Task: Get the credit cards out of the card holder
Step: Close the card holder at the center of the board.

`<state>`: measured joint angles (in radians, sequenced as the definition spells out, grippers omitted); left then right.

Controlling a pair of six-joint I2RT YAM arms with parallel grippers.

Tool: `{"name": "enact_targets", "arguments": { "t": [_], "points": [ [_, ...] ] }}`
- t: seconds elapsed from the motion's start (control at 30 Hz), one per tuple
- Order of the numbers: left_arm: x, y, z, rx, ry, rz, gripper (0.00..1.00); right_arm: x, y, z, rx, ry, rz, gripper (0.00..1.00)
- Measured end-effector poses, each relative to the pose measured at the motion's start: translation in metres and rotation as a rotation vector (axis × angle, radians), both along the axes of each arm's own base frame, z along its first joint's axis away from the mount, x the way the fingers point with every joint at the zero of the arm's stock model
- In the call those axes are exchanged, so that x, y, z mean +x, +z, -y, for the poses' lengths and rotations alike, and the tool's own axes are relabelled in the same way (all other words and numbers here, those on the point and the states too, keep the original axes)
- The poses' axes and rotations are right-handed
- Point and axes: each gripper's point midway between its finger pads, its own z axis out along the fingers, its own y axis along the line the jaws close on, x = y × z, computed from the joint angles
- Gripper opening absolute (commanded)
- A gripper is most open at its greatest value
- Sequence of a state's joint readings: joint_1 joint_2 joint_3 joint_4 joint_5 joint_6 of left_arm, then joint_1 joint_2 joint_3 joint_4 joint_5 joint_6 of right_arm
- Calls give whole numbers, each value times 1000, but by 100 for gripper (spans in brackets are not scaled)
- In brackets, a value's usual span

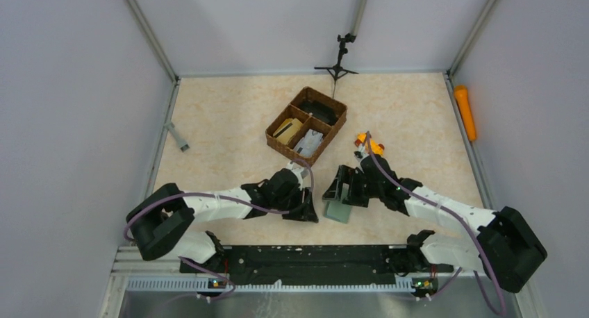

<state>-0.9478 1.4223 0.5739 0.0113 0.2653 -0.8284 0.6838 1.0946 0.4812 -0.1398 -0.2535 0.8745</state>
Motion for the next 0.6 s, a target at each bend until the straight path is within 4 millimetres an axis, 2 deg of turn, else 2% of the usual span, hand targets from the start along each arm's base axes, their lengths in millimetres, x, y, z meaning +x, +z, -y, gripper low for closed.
{"name": "enact_targets", "arguments": {
  "t": [0.17, 0.33, 0.4, 0.5, 0.6],
  "points": [
    [-9, 5, -13, 5, 3, 13, 54, 9, -10, -8, -25, 4, -31, 88],
    [-9, 34, -6, -91, -8, 76, 40, 14, -16, -9, -41, -3, -28, 85],
    [-8, 46, 1, -139, -17, 100, 34, 15, -16, -7, -54, 2, -19, 78],
    [-6, 57, 10, -175, -33, 114, 26, 19, -4, -5, -80, 8, 15, 68],
    [0, 68, 25, -204, -53, 127, 22, 28, 21, -5, -68, 3, 84, 60]
  ]
}}
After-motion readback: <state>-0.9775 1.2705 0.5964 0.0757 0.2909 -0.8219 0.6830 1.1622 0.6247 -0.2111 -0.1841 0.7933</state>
